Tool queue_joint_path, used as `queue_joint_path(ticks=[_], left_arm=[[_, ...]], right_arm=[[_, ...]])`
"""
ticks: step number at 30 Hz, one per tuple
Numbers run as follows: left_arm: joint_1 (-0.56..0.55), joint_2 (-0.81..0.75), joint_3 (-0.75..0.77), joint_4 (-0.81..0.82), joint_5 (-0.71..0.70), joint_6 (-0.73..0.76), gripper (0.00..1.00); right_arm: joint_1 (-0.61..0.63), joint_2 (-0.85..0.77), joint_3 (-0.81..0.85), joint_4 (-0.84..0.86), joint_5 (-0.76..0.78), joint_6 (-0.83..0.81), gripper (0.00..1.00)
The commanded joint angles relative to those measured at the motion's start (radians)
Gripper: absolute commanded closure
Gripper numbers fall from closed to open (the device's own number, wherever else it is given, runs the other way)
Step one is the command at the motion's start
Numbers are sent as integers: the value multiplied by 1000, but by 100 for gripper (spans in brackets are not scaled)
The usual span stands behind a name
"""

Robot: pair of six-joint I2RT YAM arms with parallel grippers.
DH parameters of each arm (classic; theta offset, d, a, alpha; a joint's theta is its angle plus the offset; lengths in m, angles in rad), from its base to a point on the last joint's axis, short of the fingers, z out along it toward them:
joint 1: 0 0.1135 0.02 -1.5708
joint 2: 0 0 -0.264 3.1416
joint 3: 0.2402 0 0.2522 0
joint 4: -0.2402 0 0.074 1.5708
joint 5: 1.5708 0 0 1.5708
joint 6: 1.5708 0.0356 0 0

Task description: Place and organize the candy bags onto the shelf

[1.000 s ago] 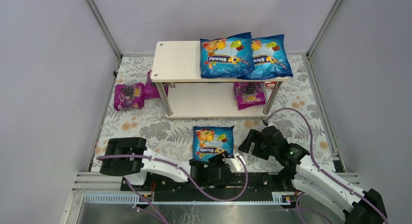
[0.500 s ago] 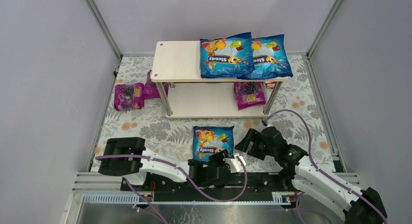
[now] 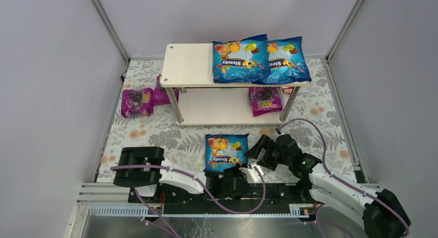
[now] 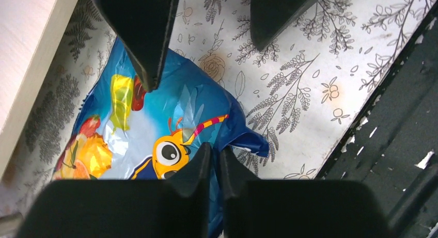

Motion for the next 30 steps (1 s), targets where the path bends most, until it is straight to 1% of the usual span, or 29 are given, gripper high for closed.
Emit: queue_joint_path(ticks=[1,2,4,9,13,18,20,23,25,28,30], left_arm=[[4,-41,27,65,-24,-11,95],[5,-51,26,65,-23,-14,98],[8,-75,21,63,-21,-21,100],[42,-147,14,70,5,-46,100],[79,-192,13,95,43,-51,100],[84,-188,38,109,57,-30,100],[84,-183,44,110,63,-25,100],[84,-182,47,110,66,-26,100],[84,-186,45,112,70,-26,100],[84,-182,48,122,76,-22,100],[84,-172,54,126,80,-16,100]], right_arm=[[-5,30,-17,162,-26,61,0],[-5,40,-24,192,-27,77,0],[-5,73,-31,247,-29,116,0],[0,186,-42,410,-48,233,0],[36,260,-52,520,-21,312,0],[86,345,-47,627,28,363,0],[102,366,-53,679,51,370,3],[140,358,-48,651,135,365,13],[162,346,-53,640,192,381,16],[186,334,-61,629,258,403,17],[210,331,-59,616,292,416,21]])
